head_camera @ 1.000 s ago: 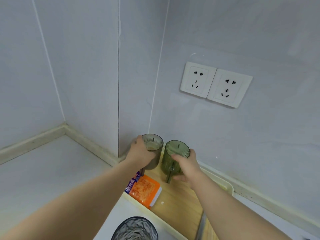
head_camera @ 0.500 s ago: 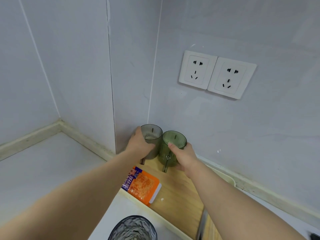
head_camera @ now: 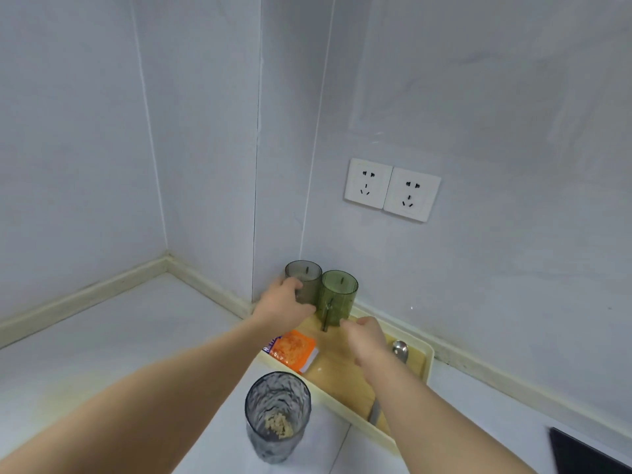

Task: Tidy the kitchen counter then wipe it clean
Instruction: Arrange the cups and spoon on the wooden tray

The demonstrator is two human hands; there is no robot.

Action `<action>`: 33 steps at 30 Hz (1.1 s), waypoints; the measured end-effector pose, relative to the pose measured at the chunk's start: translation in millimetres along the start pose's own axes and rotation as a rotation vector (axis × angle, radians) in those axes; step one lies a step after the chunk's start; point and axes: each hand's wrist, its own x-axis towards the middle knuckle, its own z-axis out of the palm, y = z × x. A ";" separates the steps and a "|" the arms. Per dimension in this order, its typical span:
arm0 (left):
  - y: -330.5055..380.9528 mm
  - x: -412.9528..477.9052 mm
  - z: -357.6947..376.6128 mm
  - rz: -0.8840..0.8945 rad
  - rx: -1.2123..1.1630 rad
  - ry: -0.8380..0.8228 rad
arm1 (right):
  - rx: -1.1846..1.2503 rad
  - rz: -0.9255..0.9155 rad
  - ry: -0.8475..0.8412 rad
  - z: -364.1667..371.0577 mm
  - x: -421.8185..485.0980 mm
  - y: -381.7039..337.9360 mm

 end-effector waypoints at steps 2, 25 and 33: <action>0.9 -23.4 -4.0 0.017 0.055 -0.043 | -0.015 0.011 -0.024 -1.2 -20.0 5.8; -37.1 -128.8 35.3 0.003 0.437 -0.241 | -0.212 -0.008 -0.118 4.9 -91.1 55.0; -33.6 -121.9 35.9 0.005 0.404 -0.200 | -0.172 0.023 -0.096 -5.7 -84.2 60.7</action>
